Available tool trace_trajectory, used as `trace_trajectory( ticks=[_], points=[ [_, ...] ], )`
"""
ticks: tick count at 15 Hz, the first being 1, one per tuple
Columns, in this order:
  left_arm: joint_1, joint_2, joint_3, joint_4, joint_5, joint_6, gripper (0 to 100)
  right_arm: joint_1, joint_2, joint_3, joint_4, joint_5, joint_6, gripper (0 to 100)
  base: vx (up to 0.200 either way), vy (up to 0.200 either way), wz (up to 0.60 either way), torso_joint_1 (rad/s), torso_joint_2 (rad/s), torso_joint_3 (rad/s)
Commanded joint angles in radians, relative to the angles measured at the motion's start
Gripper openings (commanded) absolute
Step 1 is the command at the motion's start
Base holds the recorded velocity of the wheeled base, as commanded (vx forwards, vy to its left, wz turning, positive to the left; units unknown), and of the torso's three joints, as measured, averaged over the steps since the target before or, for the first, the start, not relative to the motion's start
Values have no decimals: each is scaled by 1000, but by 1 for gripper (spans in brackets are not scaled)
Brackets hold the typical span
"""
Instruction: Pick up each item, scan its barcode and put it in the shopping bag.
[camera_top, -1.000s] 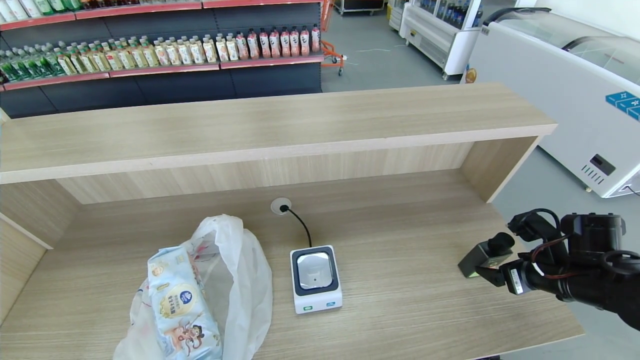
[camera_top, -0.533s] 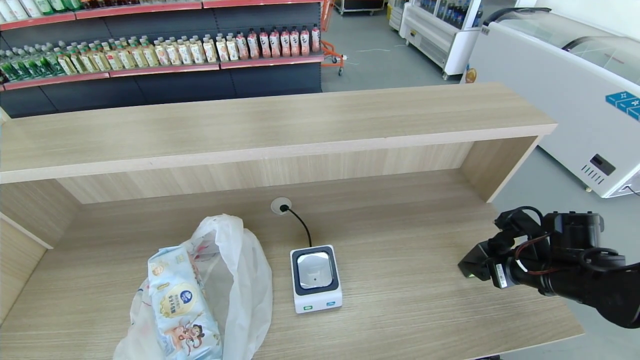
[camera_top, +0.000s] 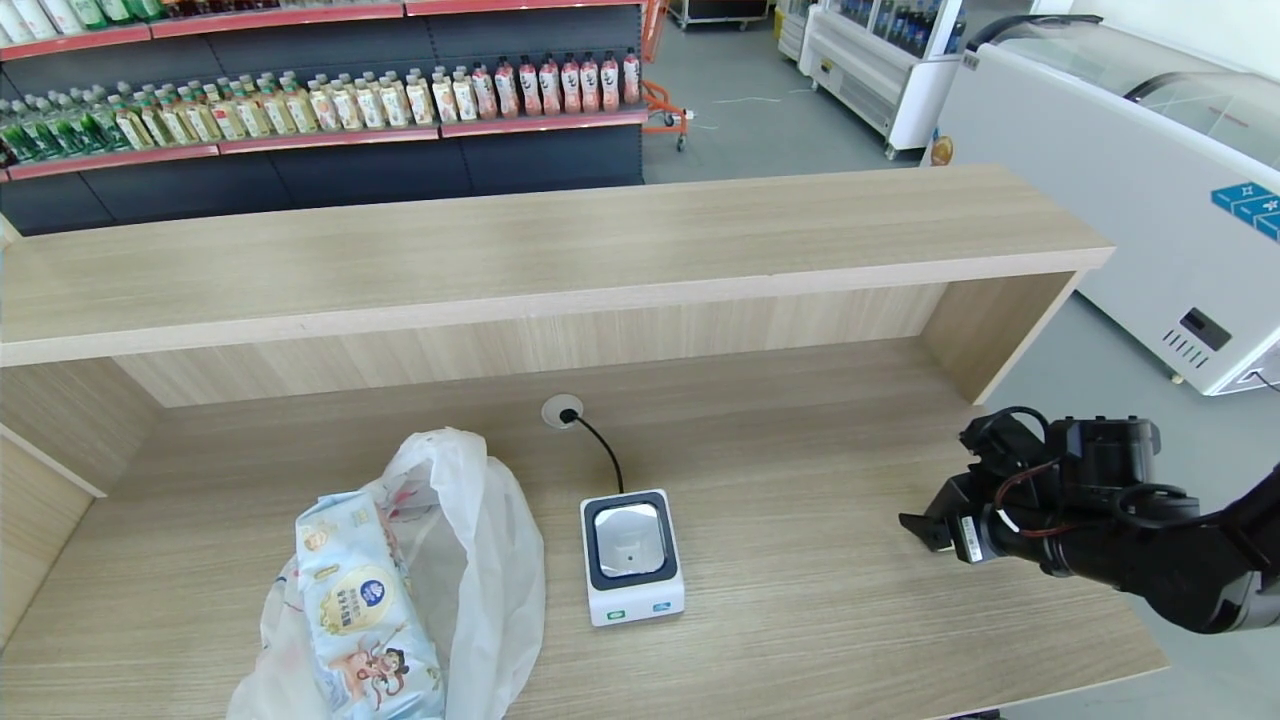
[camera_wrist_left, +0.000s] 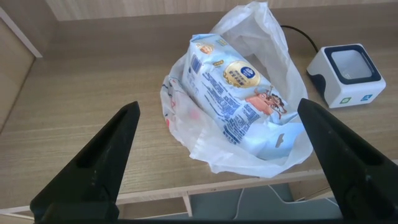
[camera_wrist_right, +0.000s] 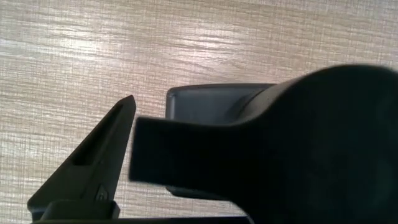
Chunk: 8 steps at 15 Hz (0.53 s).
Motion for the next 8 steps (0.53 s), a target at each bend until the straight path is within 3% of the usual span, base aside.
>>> trace_trajectory(
  ticks=[1,4,5,8],
  points=[
    [-1,0,0,0,0,0,100,6,17,-5,-12,-1,4,100,0,0,0,0,0,0],
    [-1,0,0,0,0,0,100,13,21,-1,-28,-1,19,100,0,0,0,0,0,0],
    [0,0,0,0,0,0,100,15,21,-1,-34,-1,27,0,0,0,0,0,0,0],
    [-1,0,0,0,0,0,100,36,23,-1,-34,-1,27,0,0,0,0,0,0,0]
  ],
)
